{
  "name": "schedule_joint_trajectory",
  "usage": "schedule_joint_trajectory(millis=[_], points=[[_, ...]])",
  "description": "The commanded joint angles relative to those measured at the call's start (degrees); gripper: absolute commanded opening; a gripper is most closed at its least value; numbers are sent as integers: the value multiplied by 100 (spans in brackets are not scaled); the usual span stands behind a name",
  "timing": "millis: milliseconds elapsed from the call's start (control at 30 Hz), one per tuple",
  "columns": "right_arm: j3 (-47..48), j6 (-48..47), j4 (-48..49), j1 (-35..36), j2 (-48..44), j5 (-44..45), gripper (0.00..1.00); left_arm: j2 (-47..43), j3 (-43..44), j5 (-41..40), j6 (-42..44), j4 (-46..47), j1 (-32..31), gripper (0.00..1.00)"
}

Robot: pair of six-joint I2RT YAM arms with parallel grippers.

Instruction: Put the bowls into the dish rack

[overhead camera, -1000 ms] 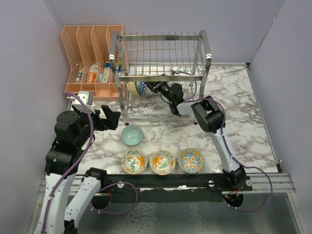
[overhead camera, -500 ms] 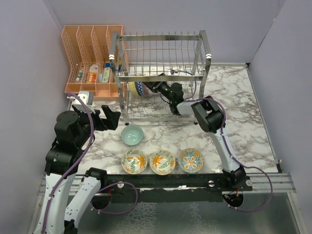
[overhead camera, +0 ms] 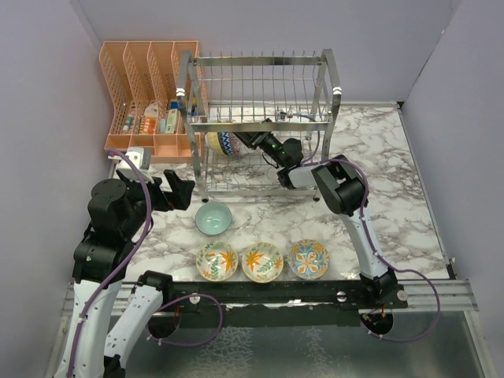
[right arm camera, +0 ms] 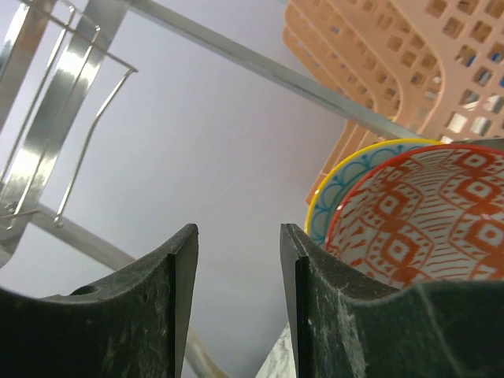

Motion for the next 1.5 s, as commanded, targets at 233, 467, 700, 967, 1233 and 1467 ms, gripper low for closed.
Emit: schedule_joint_trajectory(millis=[233, 467, 700, 967, 1233, 1467], points=[[-597, 426, 702, 29, -758, -837, 46, -35, -73, -118, -125, 174, -17, 99], [-549, 899, -203, 55, -935, -2271, 45, -115, -103, -115, -243, 192, -14, 99], [-1526, 556, -991, 62, -1807, -3149, 45, -171, -86, -91, -323, 168, -18, 99], [-2300, -717, -2994, 165, -2874, -3592, 45, -261, -18, -107, -356, 121, -16, 99], [-2330, -2115, -5166, 591, -3394, -3953, 46, -404, 85, -103, -394, -5, -18, 99], [-2816, -2730, -5983, 916, -3983, -3215, 47, -456, 105, -122, -405, -72, -18, 99]])
